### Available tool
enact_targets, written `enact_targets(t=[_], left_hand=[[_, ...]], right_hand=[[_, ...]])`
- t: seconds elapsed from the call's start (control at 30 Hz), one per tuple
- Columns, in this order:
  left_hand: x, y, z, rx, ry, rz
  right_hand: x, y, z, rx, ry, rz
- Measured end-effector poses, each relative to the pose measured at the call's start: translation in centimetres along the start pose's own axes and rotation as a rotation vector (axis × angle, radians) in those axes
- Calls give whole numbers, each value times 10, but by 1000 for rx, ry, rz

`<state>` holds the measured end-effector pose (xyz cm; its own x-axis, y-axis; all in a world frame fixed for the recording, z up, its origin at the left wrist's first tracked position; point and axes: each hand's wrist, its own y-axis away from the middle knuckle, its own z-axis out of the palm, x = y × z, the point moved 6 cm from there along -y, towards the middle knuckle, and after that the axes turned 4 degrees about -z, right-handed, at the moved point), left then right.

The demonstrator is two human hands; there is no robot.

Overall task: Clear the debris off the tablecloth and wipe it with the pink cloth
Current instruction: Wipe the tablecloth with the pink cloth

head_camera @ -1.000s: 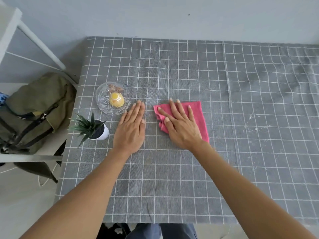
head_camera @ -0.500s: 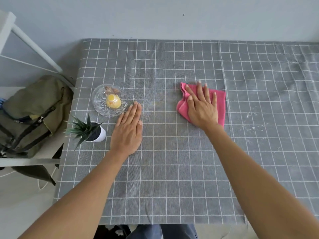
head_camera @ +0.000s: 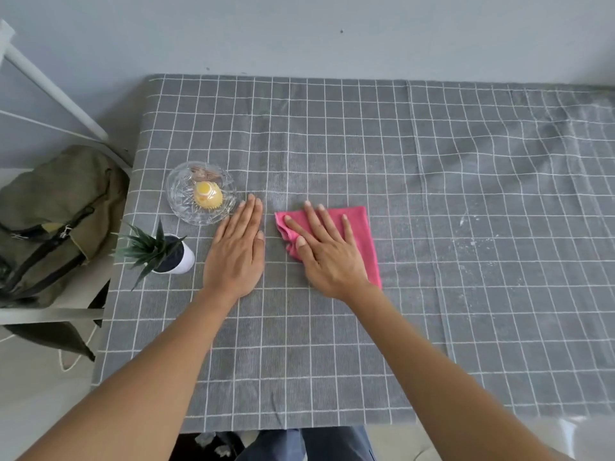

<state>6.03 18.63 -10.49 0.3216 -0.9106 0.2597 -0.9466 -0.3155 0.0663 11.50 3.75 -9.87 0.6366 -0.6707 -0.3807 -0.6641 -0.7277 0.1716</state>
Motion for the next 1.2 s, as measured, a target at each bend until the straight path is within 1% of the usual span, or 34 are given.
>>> enact_targets(t=[0.13, 0.37, 0.47, 0.6, 0.7, 0.77, 0.87, 1.0, 1.2], left_hand=[[0, 0, 0, -5, -3, 0], [-1, 0, 1, -5, 0, 4], [-1, 0, 1, 9, -8, 13], [0, 0, 2, 10, -35, 1], [6, -3, 4, -9, -7, -29], [18, -5, 9, -36, 36, -40], [50, -8, 16, -66, 87, -7], [99, -5, 24, -62, 108, 26], [156, -7, 40, -59, 126, -8]], right_hand=[[28, 2, -11, 30, 28, 40], [115, 25, -40, 82, 102, 265], [120, 28, -42, 112, 92, 295], [118, 28, -41, 122, 106, 298], [120, 28, -41, 122, 133, 284], [120, 28, -40, 118, 142, 281], [119, 27, -39, 95, 138, 280], [118, 28, -40, 81, 102, 248], [135, 49, -46, 109, 58, 230]])
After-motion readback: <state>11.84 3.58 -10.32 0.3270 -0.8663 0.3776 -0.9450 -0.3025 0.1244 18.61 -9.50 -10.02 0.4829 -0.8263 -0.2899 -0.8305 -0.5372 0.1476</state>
